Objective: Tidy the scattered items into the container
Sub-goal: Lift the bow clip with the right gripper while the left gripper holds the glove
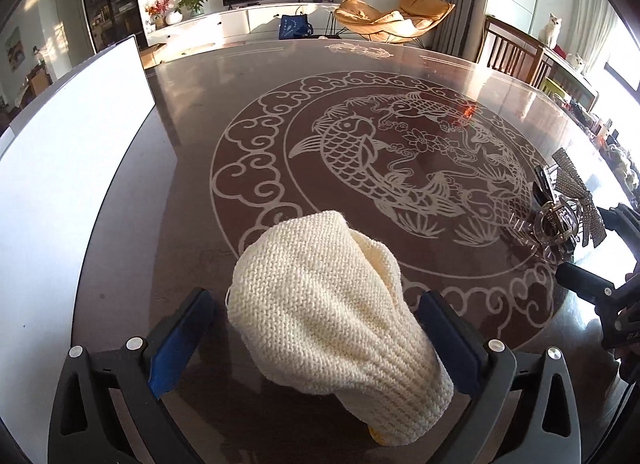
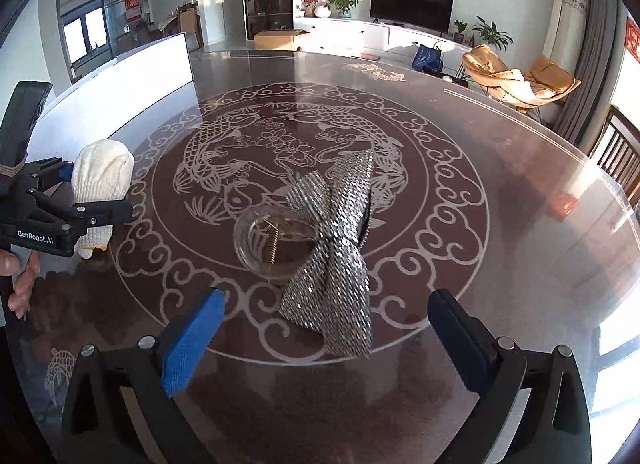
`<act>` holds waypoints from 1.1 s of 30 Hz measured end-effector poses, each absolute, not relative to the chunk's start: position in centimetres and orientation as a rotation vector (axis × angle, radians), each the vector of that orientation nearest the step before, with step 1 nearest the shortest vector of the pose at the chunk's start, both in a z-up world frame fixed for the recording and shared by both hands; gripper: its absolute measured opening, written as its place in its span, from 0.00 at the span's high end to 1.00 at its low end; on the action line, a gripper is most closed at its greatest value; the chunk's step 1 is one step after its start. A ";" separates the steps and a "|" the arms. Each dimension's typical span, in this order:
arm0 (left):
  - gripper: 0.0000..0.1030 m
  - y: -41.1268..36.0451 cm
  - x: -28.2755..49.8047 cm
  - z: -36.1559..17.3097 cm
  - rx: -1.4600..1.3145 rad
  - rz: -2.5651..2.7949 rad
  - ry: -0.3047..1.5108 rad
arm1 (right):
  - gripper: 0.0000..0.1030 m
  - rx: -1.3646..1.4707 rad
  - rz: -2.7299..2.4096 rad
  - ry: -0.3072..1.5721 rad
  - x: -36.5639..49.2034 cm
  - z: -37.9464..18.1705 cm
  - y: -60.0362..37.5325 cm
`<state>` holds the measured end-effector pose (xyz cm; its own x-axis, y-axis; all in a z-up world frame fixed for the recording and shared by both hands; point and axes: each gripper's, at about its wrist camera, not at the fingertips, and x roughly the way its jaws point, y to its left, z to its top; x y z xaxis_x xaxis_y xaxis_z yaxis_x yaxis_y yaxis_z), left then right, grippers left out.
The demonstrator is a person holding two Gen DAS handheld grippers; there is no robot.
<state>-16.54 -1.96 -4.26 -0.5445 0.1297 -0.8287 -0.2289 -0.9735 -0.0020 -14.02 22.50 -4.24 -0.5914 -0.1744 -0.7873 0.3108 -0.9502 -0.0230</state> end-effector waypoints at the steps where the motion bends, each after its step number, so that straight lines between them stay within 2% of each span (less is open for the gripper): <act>1: 0.00 -1.9 -16.5 -4.3 -1.378 2.594 0.161 | 0.01 1.266 -2.561 0.227 -14.5 -4.5 22.3; 14: 0.00 -1.8 -15.3 -4.5 -1.457 2.708 0.066 | 0.00 1.305 -2.542 0.213 -17.0 -4.4 21.8; 30: 0.00 -1.4 -14.5 -4.3 -1.469 2.719 0.050 | 0.00 1.305 -2.548 0.214 -17.7 -4.0 21.6; 31: 0.00 -1.3 -14.5 -4.3 -1.461 2.699 0.061 | 0.11 1.294 -2.561 0.204 -17.6 -3.8 21.7; 32: 0.03 -1.0 -14.5 -4.2 -1.444 2.679 0.079 | 0.52 1.263 -2.578 0.192 -17.3 -3.4 21.7; 33: 0.14 -0.7 -14.4 -4.0 -1.402 2.668 0.104 | 0.50 1.253 -2.581 0.177 -17.1 -3.2 21.7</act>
<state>-14.42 -0.66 -4.00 -0.5613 0.0791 -0.8238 -0.1429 -0.9897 0.0024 -17.09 21.68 -3.22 -0.5916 -0.1842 -0.7849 0.2897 -0.9571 0.0062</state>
